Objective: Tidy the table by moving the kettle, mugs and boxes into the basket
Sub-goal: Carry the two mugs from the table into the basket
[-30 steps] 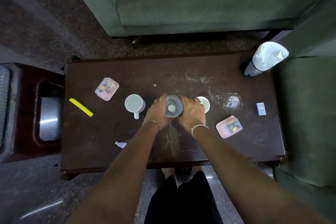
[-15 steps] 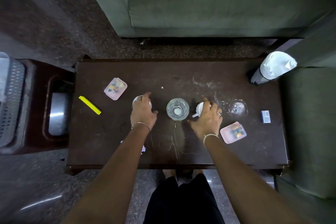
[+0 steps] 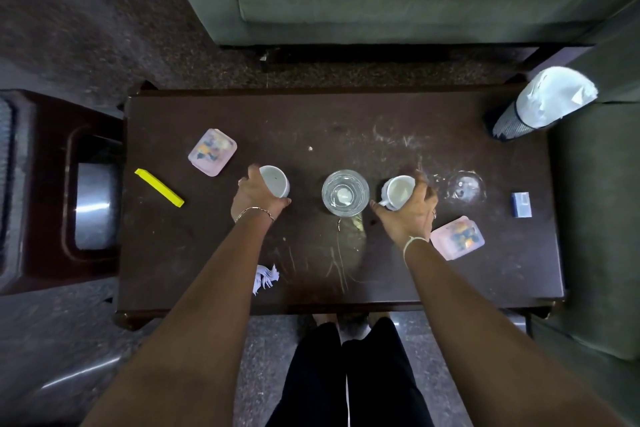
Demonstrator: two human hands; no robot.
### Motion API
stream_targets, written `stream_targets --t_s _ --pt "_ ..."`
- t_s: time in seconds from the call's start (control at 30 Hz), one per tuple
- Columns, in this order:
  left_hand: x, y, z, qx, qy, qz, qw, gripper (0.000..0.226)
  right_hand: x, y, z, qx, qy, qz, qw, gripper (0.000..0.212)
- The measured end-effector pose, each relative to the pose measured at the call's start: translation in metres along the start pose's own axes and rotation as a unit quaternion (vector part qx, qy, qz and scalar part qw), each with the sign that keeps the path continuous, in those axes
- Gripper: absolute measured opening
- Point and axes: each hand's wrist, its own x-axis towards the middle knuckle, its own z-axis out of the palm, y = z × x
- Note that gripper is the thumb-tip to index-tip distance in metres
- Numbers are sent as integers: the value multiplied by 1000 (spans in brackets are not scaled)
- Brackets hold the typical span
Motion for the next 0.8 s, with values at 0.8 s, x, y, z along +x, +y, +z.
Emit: stream_targets --t_s 0.8 --pt "-139 -25 -28 -74 41 38 996 68 -91 -8 -78 23 -11 4 1000 76"
